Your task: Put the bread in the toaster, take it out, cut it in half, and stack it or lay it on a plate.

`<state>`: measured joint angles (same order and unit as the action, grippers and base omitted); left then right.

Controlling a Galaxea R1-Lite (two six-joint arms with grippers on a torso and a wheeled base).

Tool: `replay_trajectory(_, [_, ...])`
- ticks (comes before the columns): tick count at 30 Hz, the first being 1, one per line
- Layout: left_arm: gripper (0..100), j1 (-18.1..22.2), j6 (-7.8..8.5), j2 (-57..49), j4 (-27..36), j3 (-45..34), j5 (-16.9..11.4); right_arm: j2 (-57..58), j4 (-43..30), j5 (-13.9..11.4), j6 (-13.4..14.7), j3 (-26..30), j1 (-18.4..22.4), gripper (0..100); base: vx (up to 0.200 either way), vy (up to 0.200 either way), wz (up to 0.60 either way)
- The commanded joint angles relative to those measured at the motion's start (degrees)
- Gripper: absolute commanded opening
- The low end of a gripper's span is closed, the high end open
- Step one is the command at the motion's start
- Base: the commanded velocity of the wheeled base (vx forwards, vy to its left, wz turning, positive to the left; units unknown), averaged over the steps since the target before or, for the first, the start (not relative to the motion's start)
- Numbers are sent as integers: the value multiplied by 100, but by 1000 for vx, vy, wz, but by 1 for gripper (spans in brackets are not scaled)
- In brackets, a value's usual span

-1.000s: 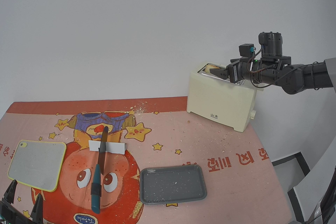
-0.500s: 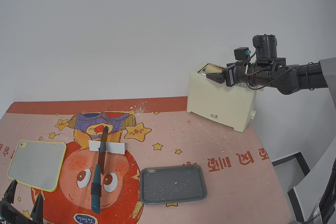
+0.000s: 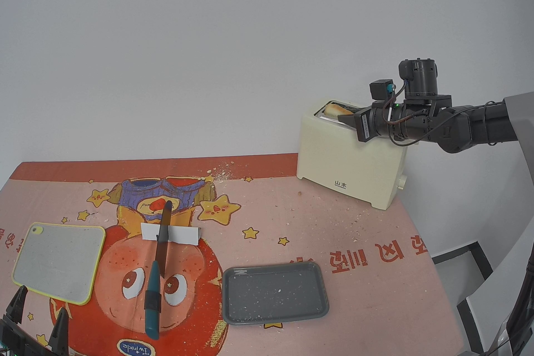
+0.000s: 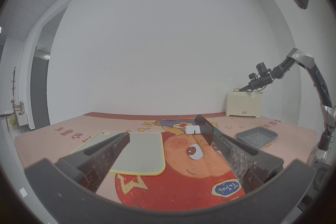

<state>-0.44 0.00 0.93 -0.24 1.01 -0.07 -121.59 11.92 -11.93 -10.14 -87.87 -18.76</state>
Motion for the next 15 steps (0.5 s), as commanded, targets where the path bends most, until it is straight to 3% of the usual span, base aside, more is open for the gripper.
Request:
replay_trajectory(1, [100, 0, 0, -22, -2, -101, -1, 12, -6, -2, 4, -2, -14, 0, 0, 0, 0])
replay_trajectory(15, [100, 0, 0, -14, -2, -101, -1, 338, -58, -2, -5, -362, -5, 0, 0, 0, 0])
